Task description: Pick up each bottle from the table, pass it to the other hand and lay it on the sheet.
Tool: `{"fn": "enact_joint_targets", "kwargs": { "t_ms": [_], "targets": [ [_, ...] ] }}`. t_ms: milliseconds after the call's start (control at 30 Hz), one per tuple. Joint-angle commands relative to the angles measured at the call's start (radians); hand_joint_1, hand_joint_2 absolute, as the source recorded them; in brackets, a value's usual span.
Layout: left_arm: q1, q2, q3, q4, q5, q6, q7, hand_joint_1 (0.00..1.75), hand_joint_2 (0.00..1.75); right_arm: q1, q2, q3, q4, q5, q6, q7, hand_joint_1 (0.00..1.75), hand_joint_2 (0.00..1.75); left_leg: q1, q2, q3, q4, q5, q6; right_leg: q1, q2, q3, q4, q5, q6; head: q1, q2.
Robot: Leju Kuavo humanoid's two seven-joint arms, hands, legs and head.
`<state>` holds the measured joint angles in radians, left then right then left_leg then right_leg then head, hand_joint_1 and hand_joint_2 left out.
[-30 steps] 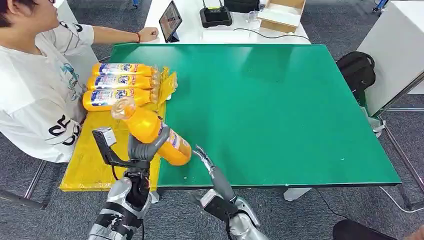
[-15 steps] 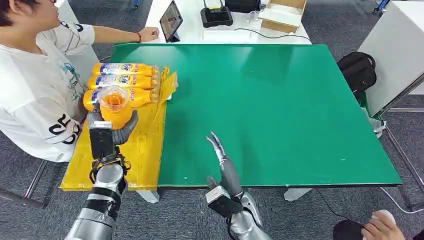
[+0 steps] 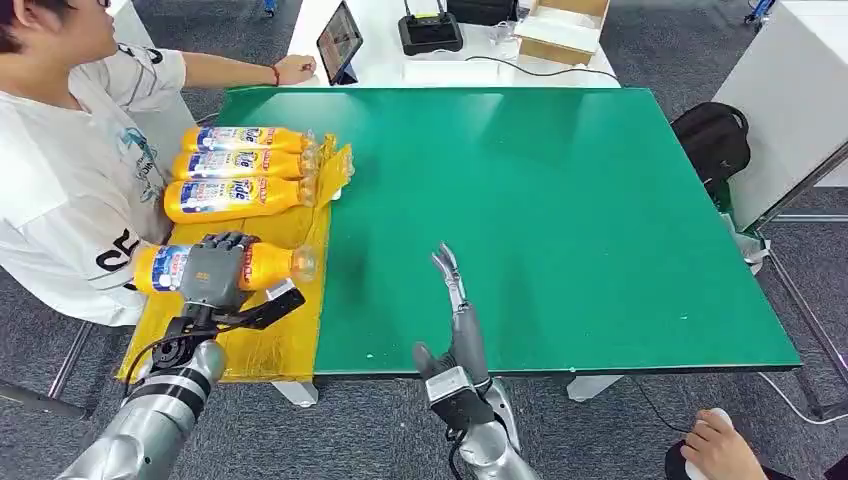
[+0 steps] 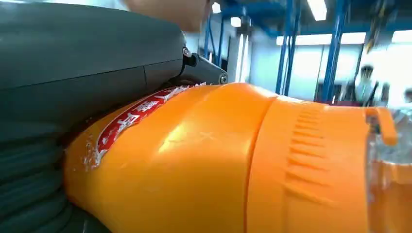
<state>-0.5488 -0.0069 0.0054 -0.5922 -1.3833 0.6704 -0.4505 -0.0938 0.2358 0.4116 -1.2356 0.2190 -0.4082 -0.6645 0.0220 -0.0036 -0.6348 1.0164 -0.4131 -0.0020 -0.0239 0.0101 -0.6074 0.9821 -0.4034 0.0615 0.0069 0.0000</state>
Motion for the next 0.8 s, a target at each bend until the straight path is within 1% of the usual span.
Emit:
{"fn": "enact_joint_targets", "kwargs": {
  "t_ms": [33, 133, 233, 267, 333, 367, 433, 467, 500, 533, 567, 633, 667, 700, 733, 800],
  "targets": [
    [-0.102, 0.076, -0.049, 0.262, -0.001, -0.072, 0.031, 1.75, 1.75, -0.018, -0.008, 0.032, 0.025, -0.01, 0.003, -0.034, 0.0, 1.75, 0.0, 0.0, 0.002, 0.0, -0.001, 0.001, 0.001, 0.0, 0.002, 0.0, -0.001, -0.002, 0.0, 0.0],
    [-0.111, 0.076, -0.047, 0.274, 0.002, -0.116, 0.056, 1.75, 1.75, -0.017, -0.006, 0.032, 0.029, -0.011, 0.006, -0.034, 0.0, 1.75, 0.001, 0.0, 0.004, 0.0, -0.002, 0.001, 0.001, -0.001, 0.004, 0.0, -0.002, -0.003, 0.0, 0.0],
    [-0.112, 0.067, -0.017, 0.282, 0.044, -0.175, 0.052, 1.75, 1.75, -0.014, -0.001, 0.036, 0.035, -0.011, 0.013, -0.034, 0.0, 1.75, 0.0, -0.001, 0.001, 0.0, -0.001, 0.001, 0.0, -0.001, 0.002, -0.001, -0.001, -0.002, 0.0, 0.0],
    [-0.112, 0.067, -0.015, 0.283, 0.046, -0.18, 0.051, 1.75, 1.75, -0.013, 0.0, 0.037, 0.036, -0.011, 0.014, -0.034, 0.0, 1.75, 0.0, -0.001, 0.003, -0.001, -0.001, 0.001, 0.001, -0.001, 0.004, -0.001, -0.001, -0.003, 0.0, 0.0],
    [-0.112, 0.067, -0.015, 0.283, 0.046, -0.18, 0.051, 1.75, 1.75, -0.013, 0.0, 0.037, 0.036, -0.011, 0.014, -0.034, 0.0, 1.75, 0.0, 0.0, 0.001, 0.0, 0.0, 0.0, 0.0, 0.0, 0.002, -0.001, 0.0, -0.001, 0.0, 0.0],
    [-0.112, 0.067, -0.015, 0.283, 0.046, -0.18, 0.051, 1.75, 1.75, -0.013, 0.0, 0.037, 0.036, -0.011, 0.014, -0.034, 0.0, 1.75, 0.0, 0.0, 0.004, -0.001, -0.001, 0.001, 0.001, -0.001, 0.004, -0.001, -0.001, -0.003, 0.0, 0.0],
    [-0.109, 0.066, -0.009, 0.282, 0.055, -0.193, 0.054, 1.75, 1.75, -0.014, 0.0, 0.041, 0.04, -0.008, 0.018, -0.033, 0.0, 1.75, 0.0, -0.001, 0.002, -0.001, 0.0, 0.0, 0.0, -0.001, 0.003, 0.0, 0.0, -0.001, 0.0, 0.0],
    [-0.107, 0.064, -0.001, 0.282, 0.067, -0.205, 0.051, 1.75, 1.75, -0.013, 0.001, 0.042, 0.042, -0.008, 0.02, -0.032, 0.0, 1.75, 0.0, 0.0, 0.005, -0.001, -0.001, 0.001, 0.001, 0.0, 0.005, -0.001, -0.001, -0.003, 0.0, 0.0],
    [-0.106, 0.066, -0.006, 0.284, 0.061, -0.214, 0.056, 1.75, 1.75, -0.012, 0.001, 0.044, 0.043, -0.007, 0.022, -0.03, 0.0, 1.75, 0.0, 0.0, 0.004, -0.001, -0.001, 0.0, 0.001, 0.0, 0.005, -0.001, -0.001, -0.002, 0.0, 0.0],
    [-0.108, 0.067, -0.016, 0.287, 0.05, -0.231, 0.07, 1.13, 1.75, -0.011, 0.001, 0.046, 0.047, -0.004, 0.024, -0.026, 0.0, 1.75, 0.0, 0.0, 0.004, -0.001, 0.0, 0.0, 0.0, 0.0, 0.005, -0.001, 0.0, -0.002, 0.0, 0.0],
    [-0.107, 0.065, -0.014, 0.287, 0.053, -0.237, 0.071, 0.0, 1.75, -0.009, 0.001, 0.047, 0.05, -0.003, 0.026, -0.025, 0.0, 1.75, 0.0, 0.0, 0.006, -0.001, -0.001, 0.001, 0.001, 0.0, 0.007, -0.001, -0.001, -0.003, 0.0, 0.0],
    [-0.11, 0.057, -0.01, 0.289, 0.06, -0.255, 0.081, 0.0, 1.75, -0.008, 0.002, 0.048, 0.055, -0.002, 0.029, -0.023, 0.0, 1.75, 0.0, -0.001, 0.005, -0.001, 0.0, 0.0, 0.0, -0.001, 0.005, 0.0, -0.001, -0.002, 0.0, 0.0],
    [-0.114, 0.051, 0.002, 0.29, 0.077, -0.279, 0.079, 0.0, 1.75, -0.008, 0.003, 0.047, 0.058, -0.001, 0.031, -0.021, 0.0, 1.75, 0.0, 0.0, 0.007, -0.001, -0.001, 0.001, 0.001, -0.001, 0.008, -0.001, -0.001, -0.003, 0.0, 0.0],
    [-0.115, 0.045, 0.016, 0.29, 0.097, -0.304, 0.071, 0.0, 1.75, -0.008, 0.004, 0.047, 0.062, 0.0, 0.033, -0.017, 0.0, 1.75, 0.0, -0.001, 0.006, -0.001, 0.0, 0.0, 0.001, -0.001, 0.007, -0.001, -0.001, -0.002, 0.0, 0.0],
    [-0.116, 0.04, 0.031, 0.287, 0.119, -0.321, 0.064, 0.0, 0.0, -0.008, 0.004, 0.046, 0.063, 0.001, 0.035, -0.016, 0.0, 1.75, 0.0, 0.0, 0.008, -0.001, -0.001, 0.001, 0.001, -0.001, 0.009, -0.001, -0.001, -0.003, 0.0, 0.0],
    [-0.12, 0.028, 0.067, 0.282, 0.174, -0.38, 0.039, 0.0, 0.0, -0.009, 0.006, 0.043, 0.069, 0.002, 0.041, -0.012, 0.0, 1.75, -0.001, -0.001, 0.006, -0.001, 0.0, 0.0, 0.0, -0.001, 0.007, -0.001, -0.001, -0.002, 0.0, 0.0]
  ]
}}
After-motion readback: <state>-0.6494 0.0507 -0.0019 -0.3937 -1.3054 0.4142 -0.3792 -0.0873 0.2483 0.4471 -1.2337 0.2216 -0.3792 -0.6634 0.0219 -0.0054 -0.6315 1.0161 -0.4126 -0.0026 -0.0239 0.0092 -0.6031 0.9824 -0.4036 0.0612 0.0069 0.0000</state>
